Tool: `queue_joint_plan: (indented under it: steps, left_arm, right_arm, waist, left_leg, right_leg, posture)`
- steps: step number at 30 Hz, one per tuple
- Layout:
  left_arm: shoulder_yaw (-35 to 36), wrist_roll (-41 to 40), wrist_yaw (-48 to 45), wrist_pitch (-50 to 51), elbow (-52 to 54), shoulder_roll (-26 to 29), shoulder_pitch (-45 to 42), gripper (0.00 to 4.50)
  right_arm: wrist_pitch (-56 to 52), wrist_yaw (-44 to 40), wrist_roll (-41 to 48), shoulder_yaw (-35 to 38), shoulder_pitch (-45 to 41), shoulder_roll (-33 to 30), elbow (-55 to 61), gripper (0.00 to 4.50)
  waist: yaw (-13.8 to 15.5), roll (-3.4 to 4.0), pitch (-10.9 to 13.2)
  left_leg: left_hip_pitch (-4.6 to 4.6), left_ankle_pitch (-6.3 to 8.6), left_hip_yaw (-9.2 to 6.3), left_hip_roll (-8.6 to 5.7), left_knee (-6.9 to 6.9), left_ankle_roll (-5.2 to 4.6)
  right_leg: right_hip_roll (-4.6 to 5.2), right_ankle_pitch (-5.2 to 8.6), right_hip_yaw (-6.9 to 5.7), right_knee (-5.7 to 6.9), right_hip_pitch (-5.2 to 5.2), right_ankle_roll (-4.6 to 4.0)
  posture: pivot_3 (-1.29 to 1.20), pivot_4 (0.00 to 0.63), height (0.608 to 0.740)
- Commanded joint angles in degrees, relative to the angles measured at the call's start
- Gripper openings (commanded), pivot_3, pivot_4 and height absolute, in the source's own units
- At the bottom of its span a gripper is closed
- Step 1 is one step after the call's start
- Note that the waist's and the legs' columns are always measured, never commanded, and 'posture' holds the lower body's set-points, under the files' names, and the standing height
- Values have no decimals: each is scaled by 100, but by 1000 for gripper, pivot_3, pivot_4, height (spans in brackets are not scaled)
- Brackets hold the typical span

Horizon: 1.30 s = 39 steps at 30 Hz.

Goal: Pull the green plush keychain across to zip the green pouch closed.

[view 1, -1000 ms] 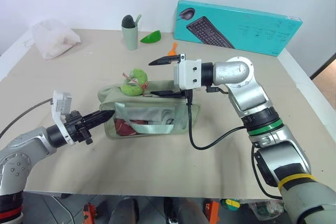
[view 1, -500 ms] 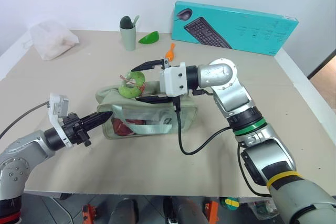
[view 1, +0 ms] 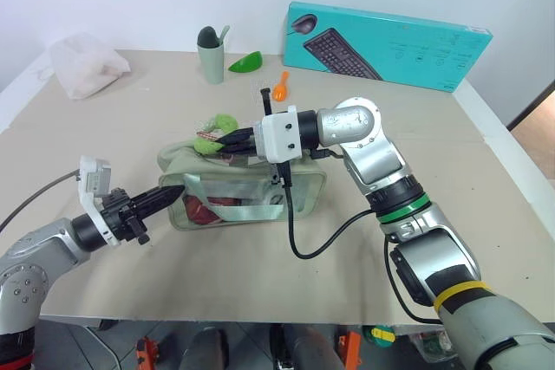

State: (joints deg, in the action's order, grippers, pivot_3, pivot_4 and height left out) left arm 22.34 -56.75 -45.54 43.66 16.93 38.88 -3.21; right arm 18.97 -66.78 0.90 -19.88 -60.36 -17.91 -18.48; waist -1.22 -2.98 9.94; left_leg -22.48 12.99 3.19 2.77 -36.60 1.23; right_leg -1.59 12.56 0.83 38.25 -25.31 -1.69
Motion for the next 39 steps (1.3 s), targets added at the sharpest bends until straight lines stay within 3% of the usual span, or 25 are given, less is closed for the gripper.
queue_joint_plan:
  steps: [1, 9, 16, 23, 25, 30, 34, 39]
  left_arm:
    - [-53, 41, -32, 27, -33, 33, -14, 0]
    - [-141, 106, -91, 17, -124, 12, -109, 0]
    - [-109, 128, -205, 6, -198, 71, -21, 0]
    - [-108, 100, -197, 4, -205, 53, -8, 0]
    - [-124, 87, -192, 2, -202, 37, 4, 0]
    - [-139, 116, -106, -31, -210, -4, 0, 0]
    - [-99, 73, 49, -20, -239, -61, -83, 0]
    - [-66, 14, 211, 32, -202, -69, -137, 0]
  right_arm:
    - [60, -67, 94, 110, -44, -108, 88, 25]
    - [-306, 527, 42, 639, 21, -625, 0, 25]
    - [-671, 518, -31, 1288, 544, -2189, -1, 25]
    - [-949, 675, -540, 1362, 1185, -3407, -478, 25]
    - [-980, 677, -577, 1260, 1503, -3406, -380, 25]
    - [-1555, 630, -226, 786, 2535, -2578, 786, 25]
    - [-2150, 583, 87, 712, 2852, -2085, 1403, 25]
    - [-2267, 545, 204, 927, 2610, -2149, 1139, 1639]
  waist:
    - [0, 0, 0]
    - [4, 0, 0]
    - [22, -1, 0]
    - [-3, 2, -1]
    - [0, 4, -3]
    - [0, 1, -10]
    - [-18, 28, -10]
    - [-13, 19, -16]
  left_leg:
    - [0, 0, 0, 0, 0, 0]
    - [-1, -1, 1, -2, 0, 1]
    - [-5, 2, 6, -20, -1, -3]
    - [7, 2, 22, -14, 0, -7]
    - [8, 0, 20, -14, -1, -7]
    - [19, -2, 20, -11, -3, -8]
    - [23, -7, 24, -1, -2, 1]
    - [28, -11, 20, 0, -3, 2]
  right_leg:
    - [0, 0, 0, 0, 0, 0]
    - [2, -1, 1, 0, 0, -1]
    - [22, 1, 4, -6, 3, 0]
    - [14, 0, 14, -6, 5, 6]
    - [11, -2, 14, -5, 6, 8]
    - [9, -6, 18, -6, 18, 16]
    - [-3, -8, 20, 2, 12, 19]
    - [-9, -10, 17, 3, 16, 20]
  posture:
    - [0, 150, 740]
    - [0, 150, 740]
    - [0, 150, 740]
    - [0, 150, 740]
    - [0, 150, 740]
    - [0, 150, 740]
    - [0, 150, 740]
    - [0, 150, 740]
